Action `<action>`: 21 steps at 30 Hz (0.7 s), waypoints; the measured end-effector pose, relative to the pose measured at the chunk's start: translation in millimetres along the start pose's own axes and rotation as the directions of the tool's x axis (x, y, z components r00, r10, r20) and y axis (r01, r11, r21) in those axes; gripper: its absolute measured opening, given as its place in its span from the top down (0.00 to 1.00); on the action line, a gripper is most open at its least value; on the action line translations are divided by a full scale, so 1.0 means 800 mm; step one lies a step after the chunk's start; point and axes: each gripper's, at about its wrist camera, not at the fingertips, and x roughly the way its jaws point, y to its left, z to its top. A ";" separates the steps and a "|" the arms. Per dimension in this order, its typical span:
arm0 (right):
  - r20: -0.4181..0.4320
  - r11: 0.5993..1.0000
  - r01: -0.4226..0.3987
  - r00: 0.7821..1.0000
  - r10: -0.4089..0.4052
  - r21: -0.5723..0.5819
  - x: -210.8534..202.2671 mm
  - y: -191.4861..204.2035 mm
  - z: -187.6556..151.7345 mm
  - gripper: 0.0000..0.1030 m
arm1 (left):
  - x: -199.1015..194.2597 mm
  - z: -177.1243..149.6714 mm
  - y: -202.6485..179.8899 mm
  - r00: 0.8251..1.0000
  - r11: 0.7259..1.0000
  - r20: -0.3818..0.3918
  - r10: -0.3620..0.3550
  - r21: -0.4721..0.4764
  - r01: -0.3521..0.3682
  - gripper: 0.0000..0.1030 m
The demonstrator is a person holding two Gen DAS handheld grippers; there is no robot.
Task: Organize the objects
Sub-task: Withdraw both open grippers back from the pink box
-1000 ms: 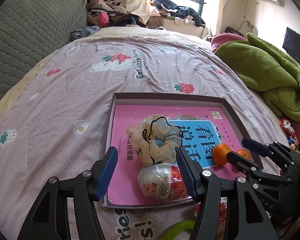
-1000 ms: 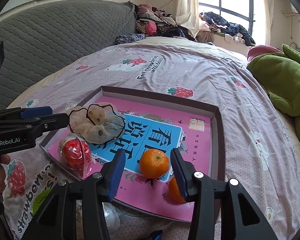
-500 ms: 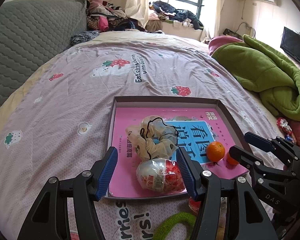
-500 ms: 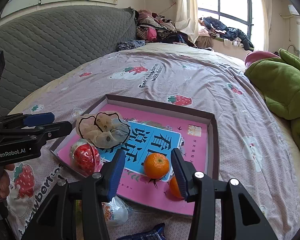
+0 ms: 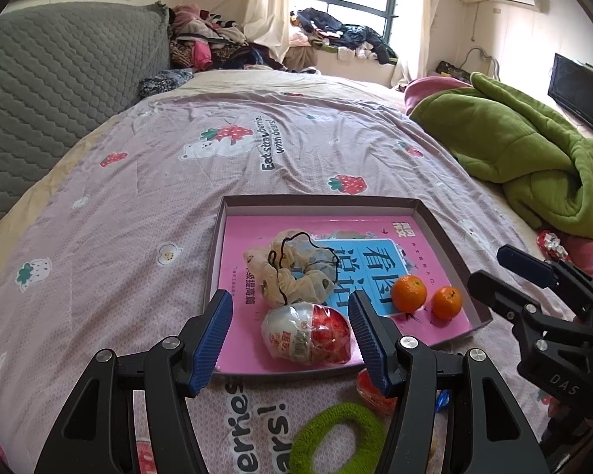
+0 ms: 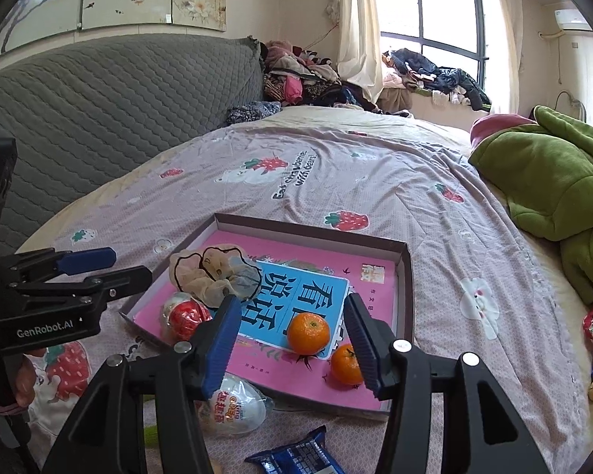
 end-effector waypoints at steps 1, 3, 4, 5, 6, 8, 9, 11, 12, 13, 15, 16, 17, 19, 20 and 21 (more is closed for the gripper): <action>0.006 1.000 -0.002 1.000 0.002 0.004 -0.005 0.001 0.000 0.48 | -0.002 -0.001 -0.001 1.000 1.000 0.002 0.002 0.002 -0.002 0.39; 0.012 1.000 -0.009 1.000 0.009 0.004 -0.010 0.004 0.001 0.48 | -0.007 -0.003 -0.002 1.000 1.000 0.005 0.005 0.006 -0.005 0.39; 0.017 1.000 -0.010 1.000 0.010 0.003 -0.014 0.005 0.001 0.48 | -0.010 -0.005 -0.003 1.000 1.000 0.008 0.004 0.008 -0.004 0.39; 0.021 1.000 -0.013 1.000 0.013 0.000 -0.018 0.007 0.001 0.48 | -0.014 -0.006 -0.004 1.000 1.000 0.009 0.004 0.012 -0.004 0.39; 0.024 1.000 -0.015 1.000 0.015 -0.003 -0.021 0.009 0.001 0.48 | -0.017 -0.007 -0.005 1.000 1.000 0.012 0.006 0.013 -0.006 0.39; 0.032 1.000 -0.017 0.999 0.017 -0.002 -0.027 0.011 0.002 0.48 | -0.022 -0.009 -0.006 1.000 1.000 0.015 0.003 0.017 -0.003 0.39; 0.034 1.000 -0.021 0.999 0.021 -0.003 -0.030 0.012 0.003 0.48 | -0.024 -0.009 -0.007 1.000 1.000 0.017 0.004 0.019 -0.004 0.39; 0.041 1.000 -0.024 0.999 0.024 -0.006 -0.037 0.015 0.003 0.48 | -0.030 -0.011 -0.009 1.000 1.000 0.023 0.007 0.025 -0.008 0.39; 0.044 1.000 -0.025 0.999 0.025 -0.006 -0.040 0.016 0.002 0.48 | -0.032 -0.012 -0.010 1.000 1.000 0.025 0.008 0.027 -0.008 0.39; 0.047 1.000 -0.027 0.999 0.027 -0.005 -0.044 0.017 0.001 0.48 | -0.034 -0.013 -0.011 1.000 1.000 0.026 0.008 0.028 -0.009 0.39; 0.054 1.000 -0.027 0.998 0.027 -0.002 -0.051 0.018 -0.001 0.48 | -0.041 -0.014 -0.014 0.999 0.999 0.033 0.006 0.031 -0.008 0.39; 0.062 1.000 -0.026 0.998 0.026 -0.002 -0.057 0.017 -0.003 0.48 | -0.043 -0.015 -0.013 0.999 0.999 0.037 0.007 0.033 -0.008 0.39; 0.067 1.000 -0.025 0.997 0.025 -0.001 -0.060 0.018 -0.003 0.48 | -0.046 -0.015 -0.015 0.999 0.999 0.041 0.008 0.035 -0.009 0.39; 0.077 1.000 -0.021 0.997 0.021 0.001 -0.069 0.017 -0.004 0.48 | -0.051 -0.018 -0.017 0.999 0.999 0.046 0.007 0.039 -0.008 0.39; 0.083 1.000 -0.022 0.996 0.022 0.002 -0.073 0.017 -0.004 0.48 | -0.054 -0.019 -0.018 0.999 0.999 0.049 0.009 0.041 -0.011 0.39; 0.089 1.000 -0.023 0.996 0.023 0.003 -0.078 0.017 -0.004 0.48 | -0.057 -0.020 -0.019 0.999 0.999 0.054 0.009 0.043 -0.012 0.39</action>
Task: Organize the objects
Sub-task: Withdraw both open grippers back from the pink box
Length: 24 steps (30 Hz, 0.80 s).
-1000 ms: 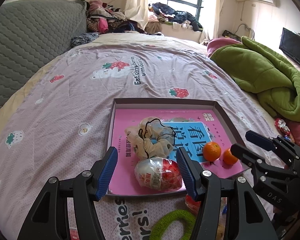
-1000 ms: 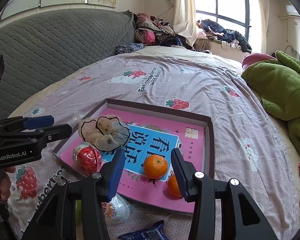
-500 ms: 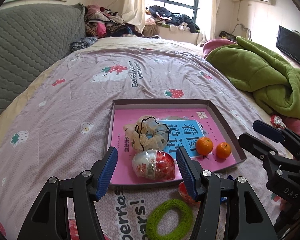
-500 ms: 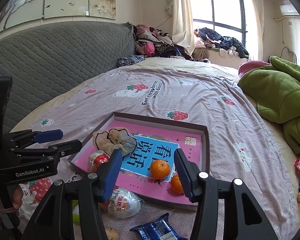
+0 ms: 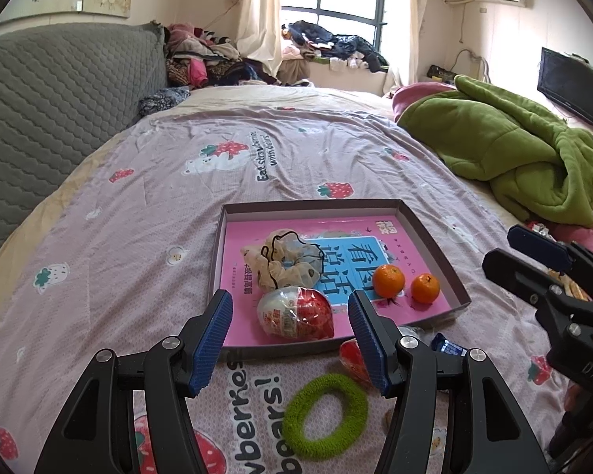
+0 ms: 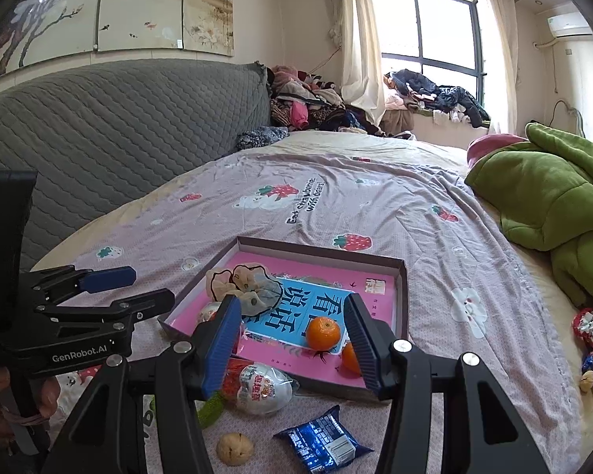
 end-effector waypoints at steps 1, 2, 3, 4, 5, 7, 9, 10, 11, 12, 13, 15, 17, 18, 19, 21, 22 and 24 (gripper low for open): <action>0.003 1.000 0.000 1.000 0.000 0.000 -0.003 0.000 0.000 0.48 | -0.002 -0.001 -0.001 1.000 1.000 0.001 -0.001 0.002 0.001 0.39; 0.006 1.000 0.000 1.000 0.000 0.001 -0.005 0.000 0.000 0.48 | -0.004 -0.002 -0.002 1.000 1.000 0.002 -0.001 0.003 0.001 0.39; 0.009 1.000 0.000 1.000 0.000 0.001 -0.008 0.000 0.000 0.48 | -0.006 -0.003 -0.003 1.000 1.000 0.006 0.000 0.004 0.000 0.39; 0.012 1.000 0.000 1.000 0.000 0.001 -0.011 0.000 0.000 0.48 | -0.009 -0.004 -0.003 1.000 1.000 0.008 0.001 0.007 -0.001 0.39; 0.014 1.000 0.000 1.000 0.000 0.001 -0.013 0.001 0.000 0.48 | -0.011 -0.005 -0.004 1.000 1.000 0.008 -0.001 0.009 0.001 0.39; 0.019 1.000 -0.004 1.000 0.004 0.002 -0.018 0.002 -0.001 0.48 | -0.015 -0.007 -0.005 1.000 1.000 0.010 0.000 0.009 0.000 0.39; 0.021 1.000 -0.003 1.000 0.003 0.004 -0.023 0.003 -0.002 0.48 | -0.018 -0.010 -0.005 1.000 1.000 0.012 -0.003 0.008 0.003 0.39; 0.022 1.000 -0.003 1.000 0.003 0.004 -0.024 0.004 -0.003 0.48 | -0.021 -0.011 -0.005 1.000 1.000 0.014 -0.004 0.006 0.004 0.39; 0.023 1.000 -0.006 1.000 0.006 0.002 -0.027 0.005 -0.005 0.48 | -0.023 -0.012 -0.005 1.000 1.000 0.016 -0.004 0.005 0.004 0.39; 0.024 1.000 -0.007 1.000 0.007 0.001 -0.030 0.006 -0.006 0.48 | -0.024 -0.013 -0.005 1.000 1.000 0.017 -0.005 0.004 0.005 0.39; 0.024 1.000 -0.006 1.000 0.006 0.000 -0.032 0.007 -0.007 0.48 | -0.026 -0.014 -0.004 1.000 1.000 0.018 -0.008 0.003 0.008 0.39; 0.025 1.000 -0.007 1.000 0.007 -0.004 -0.035 0.009 -0.010 0.48 | -0.030 -0.017 -0.004 1.000 1.000 0.019 -0.011 0.001 0.011 0.39; 0.023 1.000 -0.009 1.000 0.009 -0.008 -0.039 0.010 -0.015 0.48 | -0.033 -0.019 -0.004 1.000 1.000 0.022 -0.013 0.002 0.013 0.39; 0.022 1.000 -0.010 1.000 0.010 -0.012 -0.041 0.012 -0.017 0.48 | -0.034 -0.021 -0.005 1.000 1.000 0.022 -0.013 0.003 0.013 0.39; 0.022 1.000 -0.007 1.000 0.007 -0.014 -0.042 0.013 -0.020 0.48 | -0.035 -0.022 -0.005 1.000 1.000 0.022 -0.014 0.004 0.014 0.39; 0.016 1.000 -0.004 1.000 0.005 -0.022 -0.044 0.015 -0.025 0.48 | -0.038 -0.025 -0.006 1.000 1.000 0.023 -0.016 0.005 0.016 0.39; 0.016 1.000 -0.002 1.000 0.002 -0.026 -0.045 0.017 -0.027 0.48 | -0.039 -0.026 -0.007 1.000 1.000 0.024 -0.016 0.006 0.016 0.39; 0.017 1.000 -0.001 1.000 0.001 -0.030 -0.046 0.019 -0.031 0.48 | -0.041 -0.029 -0.007 1.000 1.000 0.024 -0.019 0.006 0.018 0.39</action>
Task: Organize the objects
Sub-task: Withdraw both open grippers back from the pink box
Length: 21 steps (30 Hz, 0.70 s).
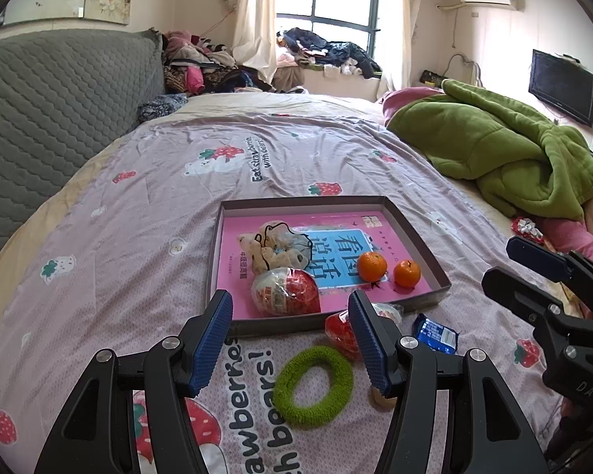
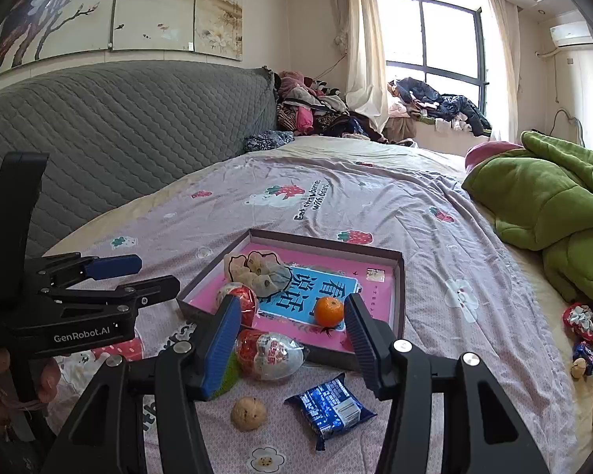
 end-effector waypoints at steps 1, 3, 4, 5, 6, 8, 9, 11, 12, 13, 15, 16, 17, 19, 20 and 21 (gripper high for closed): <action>0.000 1.000 -0.003 1.000 0.003 -0.003 -0.001 0.001 -0.002 0.48 | -0.001 -0.001 0.000 1.000 1.000 0.000 -0.002 -0.001 0.002 0.39; 0.000 1.000 -0.003 1.000 0.003 -0.004 -0.002 0.003 -0.007 0.48 | -0.002 -0.004 -0.001 1.000 1.000 0.001 -0.003 -0.002 0.003 0.39; -0.002 1.000 -0.006 1.000 0.006 -0.006 -0.002 0.004 -0.010 0.48 | -0.002 -0.006 -0.001 1.000 1.000 -0.002 0.000 -0.001 0.000 0.39; -0.004 1.000 -0.008 1.000 0.008 -0.007 -0.002 0.005 -0.013 0.48 | -0.002 -0.008 -0.001 1.000 1.000 -0.005 0.000 0.000 0.000 0.39; -0.004 1.000 -0.010 1.000 0.010 -0.009 -0.002 0.006 -0.016 0.48 | -0.001 -0.009 -0.001 1.000 1.000 -0.009 0.001 0.001 -0.001 0.39; -0.012 1.000 -0.015 1.000 0.015 -0.016 -0.001 0.009 -0.022 0.48 | 0.003 -0.015 0.000 1.000 1.000 -0.021 0.007 0.002 -0.007 0.39; -0.016 1.000 -0.015 1.000 0.015 -0.019 0.000 0.011 -0.025 0.48 | 0.006 -0.017 0.000 1.000 1.000 -0.028 0.009 0.001 -0.009 0.39; -0.025 0.999 -0.021 0.999 0.020 -0.024 0.003 0.013 -0.031 0.48 | 0.011 -0.024 0.001 0.999 1.000 -0.044 0.012 -0.001 -0.012 0.39; -0.033 0.999 -0.022 0.999 0.021 -0.028 0.005 0.015 -0.033 0.48 | 0.014 -0.027 0.002 0.999 1.000 -0.051 0.014 0.000 -0.014 0.39; -0.040 0.999 -0.020 0.999 0.019 -0.029 0.007 0.017 -0.036 0.48 | 0.018 -0.031 0.003 0.998 1.000 -0.060 0.018 -0.001 -0.019 0.39; -0.053 0.999 -0.026 0.998 0.024 -0.035 0.012 0.019 -0.042 0.48 | 0.022 -0.036 0.004 0.997 1.000 -0.072 0.020 -0.002 -0.020 0.39; -0.063 0.999 -0.026 0.998 0.023 -0.038 0.014 0.021 -0.045 0.48 | 0.026 -0.040 0.005 0.996 1.000 -0.081 0.020 -0.003 -0.020 0.39; -0.069 0.999 -0.028 0.997 0.025 -0.043 0.016 0.023 -0.048 0.48 | 0.028 -0.042 0.005 0.996 1.000 -0.087 0.020 -0.002 -0.020 0.39; -0.085 0.998 -0.030 0.996 0.026 -0.051 0.022 0.026 -0.054 0.48 | 0.033 -0.048 0.006 0.995 1.000 -0.099 0.023 -0.002 -0.023 0.39; -0.092 0.998 -0.030 0.995 0.024 -0.054 0.024 0.027 -0.056 0.48 | 0.035 -0.050 0.007 0.994 1.000 -0.105 0.023 -0.002 -0.024 0.39; -0.097 0.998 -0.029 0.995 0.023 -0.056 0.026 0.028 -0.059 0.48 | 0.038 -0.053 0.008 0.993 1.000 -0.113 0.024 -0.003 -0.024 0.39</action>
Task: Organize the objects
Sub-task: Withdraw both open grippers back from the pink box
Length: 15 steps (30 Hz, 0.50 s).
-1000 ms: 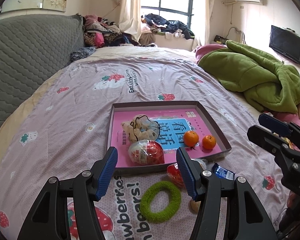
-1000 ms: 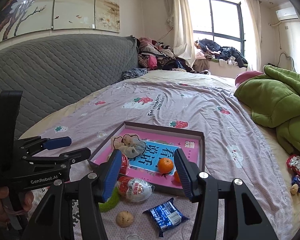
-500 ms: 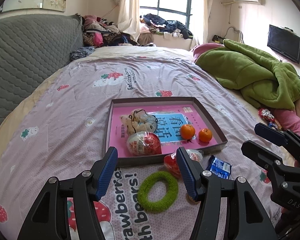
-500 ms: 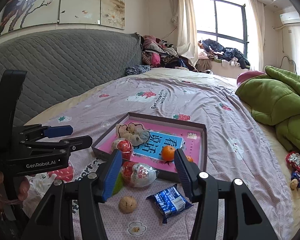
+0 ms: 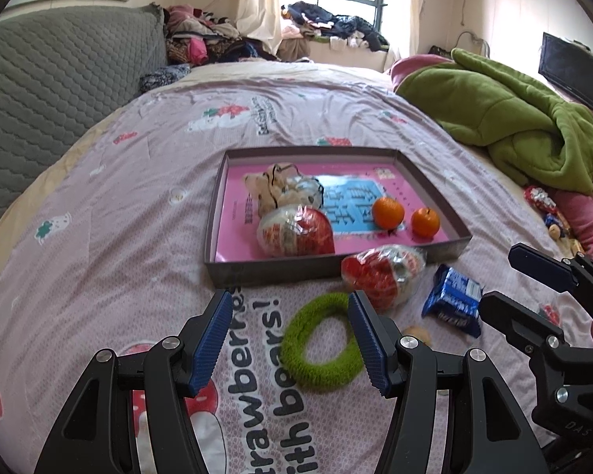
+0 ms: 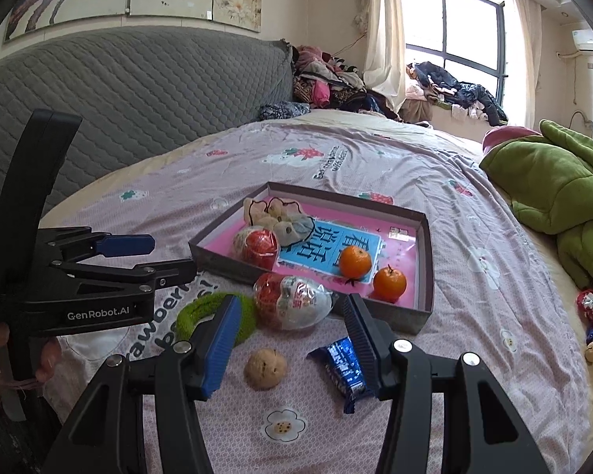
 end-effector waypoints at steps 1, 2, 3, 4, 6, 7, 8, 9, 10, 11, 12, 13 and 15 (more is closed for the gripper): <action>-0.008 1.000 -0.001 1.000 0.001 -0.003 0.002 0.002 -0.003 0.48 | 0.004 -0.002 0.001 1.000 1.000 -0.009 0.001 0.001 -0.001 0.39; -0.013 1.000 -0.001 1.000 0.001 -0.006 0.005 0.003 -0.005 0.48 | 0.007 -0.004 0.002 1.000 1.000 -0.014 0.004 0.001 -0.004 0.39; -0.020 1.000 0.000 1.000 0.000 -0.010 0.007 0.004 -0.008 0.48 | 0.010 -0.006 0.003 1.000 1.000 -0.021 0.007 0.001 -0.007 0.39; -0.031 1.000 0.003 1.000 -0.004 -0.014 0.011 0.005 -0.011 0.48 | 0.013 -0.008 0.003 1.000 1.000 -0.030 0.007 0.001 -0.007 0.39; -0.045 1.000 0.005 0.999 -0.006 -0.021 0.018 0.007 -0.015 0.48 | 0.021 -0.012 0.005 0.999 1.000 -0.048 0.010 0.001 -0.010 0.39; -0.056 1.000 0.007 0.998 -0.008 -0.021 0.022 0.008 -0.018 0.48 | 0.025 -0.014 0.005 0.998 1.000 -0.056 0.013 0.002 -0.013 0.39; -0.065 1.000 0.005 0.998 -0.006 -0.019 0.025 0.008 -0.021 0.48 | 0.029 -0.016 0.006 0.998 1.000 -0.065 0.015 0.004 -0.015 0.39; -0.075 1.000 -0.002 0.997 0.000 -0.018 0.029 0.008 -0.023 0.48 | 0.031 -0.018 0.007 0.997 1.000 -0.071 0.017 0.003 -0.016 0.39; -0.087 1.000 -0.005 0.996 0.003 -0.016 0.033 0.008 -0.025 0.48 | 0.035 -0.020 0.008 0.997 1.000 -0.077 0.016 0.002 -0.016 0.39; -0.098 1.000 -0.006 0.995 0.004 -0.015 0.037 0.008 -0.027 0.48 | 0.038 -0.021 0.009 0.996 1.000 -0.084 0.015 0.002 -0.015 0.39; -0.106 1.000 -0.008 0.994 0.007 -0.016 0.040 0.009 -0.029 0.48 | 0.041 -0.023 0.010 0.996 1.000 -0.089 0.017 0.001 -0.017 0.39; -0.114 1.000 -0.008 0.993 0.006 -0.018 0.044 0.009 -0.031 0.48 | 0.044 -0.024 0.011 0.995 1.000 -0.095 0.016 -0.001 -0.016 0.39; -0.127 1.000 -0.008 0.992 0.005 -0.028 0.049 0.011 -0.035 0.48 | 0.050 -0.026 0.012 0.994 1.000 -0.107 0.012 -0.005 -0.012 0.39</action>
